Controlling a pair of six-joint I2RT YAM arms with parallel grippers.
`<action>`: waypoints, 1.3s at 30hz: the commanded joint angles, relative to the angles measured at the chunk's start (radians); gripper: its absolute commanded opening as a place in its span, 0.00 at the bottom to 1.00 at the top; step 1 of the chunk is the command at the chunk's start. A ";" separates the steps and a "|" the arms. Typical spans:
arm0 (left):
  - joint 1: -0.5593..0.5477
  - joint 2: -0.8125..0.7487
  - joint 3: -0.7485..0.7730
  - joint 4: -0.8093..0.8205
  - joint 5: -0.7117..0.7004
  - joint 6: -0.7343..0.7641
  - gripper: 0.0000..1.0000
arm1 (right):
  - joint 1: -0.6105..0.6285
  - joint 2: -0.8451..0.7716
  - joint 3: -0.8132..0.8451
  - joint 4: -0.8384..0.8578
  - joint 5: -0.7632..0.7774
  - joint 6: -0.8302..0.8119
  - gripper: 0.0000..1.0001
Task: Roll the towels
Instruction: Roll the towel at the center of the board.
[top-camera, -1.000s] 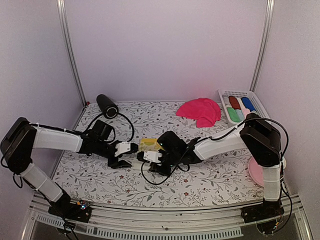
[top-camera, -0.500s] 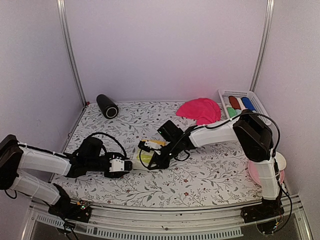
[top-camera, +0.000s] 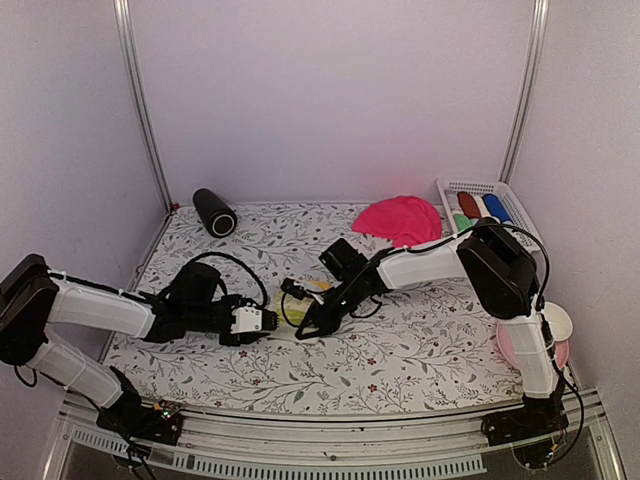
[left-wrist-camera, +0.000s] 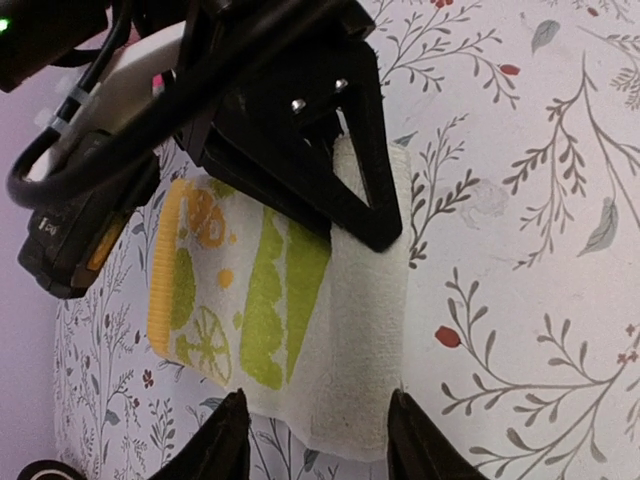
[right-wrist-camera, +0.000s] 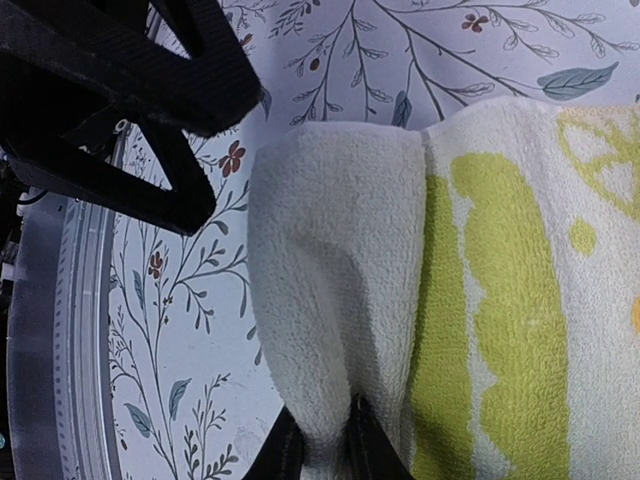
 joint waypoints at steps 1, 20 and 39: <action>-0.026 0.015 0.018 -0.052 0.036 0.009 0.46 | -0.019 0.049 0.005 -0.072 -0.014 0.019 0.14; -0.065 0.169 0.114 -0.087 -0.081 -0.048 0.25 | -0.021 0.054 0.019 -0.094 -0.011 0.008 0.15; 0.000 0.433 0.467 -0.651 0.230 -0.199 0.00 | -0.035 -0.165 -0.146 -0.085 0.155 -0.097 0.55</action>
